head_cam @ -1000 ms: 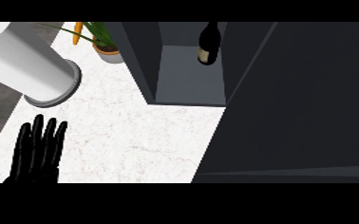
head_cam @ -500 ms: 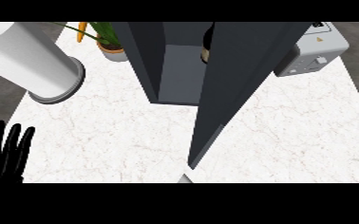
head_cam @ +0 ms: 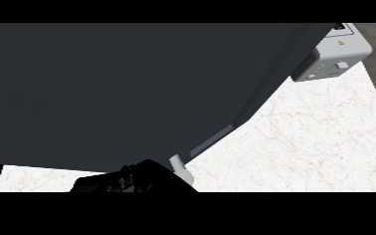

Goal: Pick up the wine, place it into the cabinet and close the cabinet

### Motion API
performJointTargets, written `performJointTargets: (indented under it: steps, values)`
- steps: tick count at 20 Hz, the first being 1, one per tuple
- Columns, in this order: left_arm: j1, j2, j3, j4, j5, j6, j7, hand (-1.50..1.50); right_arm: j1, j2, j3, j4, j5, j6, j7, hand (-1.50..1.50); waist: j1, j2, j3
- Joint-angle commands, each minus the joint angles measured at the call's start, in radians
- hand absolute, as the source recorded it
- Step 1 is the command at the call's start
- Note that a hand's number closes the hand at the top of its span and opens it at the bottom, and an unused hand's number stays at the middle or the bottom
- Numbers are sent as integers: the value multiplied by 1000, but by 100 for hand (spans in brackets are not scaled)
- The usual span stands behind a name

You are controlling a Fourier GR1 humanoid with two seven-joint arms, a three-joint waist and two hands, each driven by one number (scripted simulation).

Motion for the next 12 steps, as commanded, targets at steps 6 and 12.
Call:
performJointTargets:
  steps: [6,12]
  values:
    - [-10,43,117,50,88,-101,36,-150,-433,12,-148,480,-258,-37,-153,150,13,11,2]
    - [-32,60,155,55,110,-141,48,-150,-539,12,-192,639,-561,142,-122,150,41,22,1]
